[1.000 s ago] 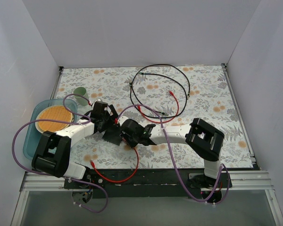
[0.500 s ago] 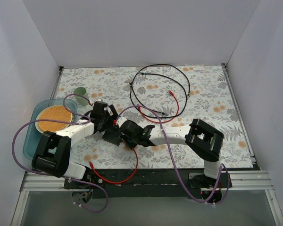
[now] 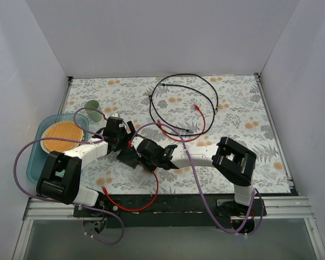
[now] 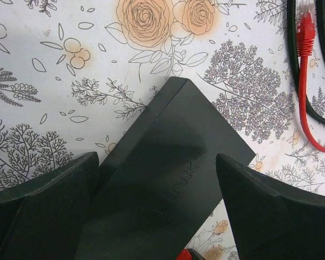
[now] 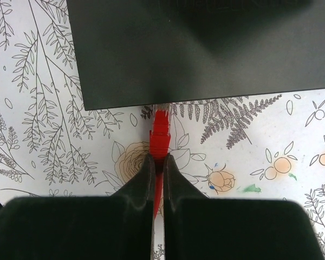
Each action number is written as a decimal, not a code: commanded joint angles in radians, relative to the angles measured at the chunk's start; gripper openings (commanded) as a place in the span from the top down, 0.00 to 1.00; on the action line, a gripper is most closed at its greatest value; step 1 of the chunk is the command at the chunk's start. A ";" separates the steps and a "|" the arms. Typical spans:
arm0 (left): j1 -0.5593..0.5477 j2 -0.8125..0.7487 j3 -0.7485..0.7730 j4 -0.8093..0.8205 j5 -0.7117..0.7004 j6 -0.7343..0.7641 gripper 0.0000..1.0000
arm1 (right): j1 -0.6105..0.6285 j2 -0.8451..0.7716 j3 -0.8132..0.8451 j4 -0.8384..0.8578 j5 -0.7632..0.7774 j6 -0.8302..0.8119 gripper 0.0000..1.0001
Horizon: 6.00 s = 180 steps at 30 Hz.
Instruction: Insert the plug into the switch port
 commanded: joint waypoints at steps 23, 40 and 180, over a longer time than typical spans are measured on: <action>-0.005 -0.005 -0.057 0.001 0.140 -0.029 0.09 | 0.009 0.045 0.093 0.094 -0.059 -0.041 0.99; -0.005 -0.044 -0.079 -0.008 0.133 -0.036 0.11 | 0.007 0.071 0.145 0.013 0.079 0.075 0.99; 0.000 -0.660 -0.152 0.473 0.791 0.042 0.16 | -0.235 -0.937 -0.507 0.293 -0.722 -0.222 0.99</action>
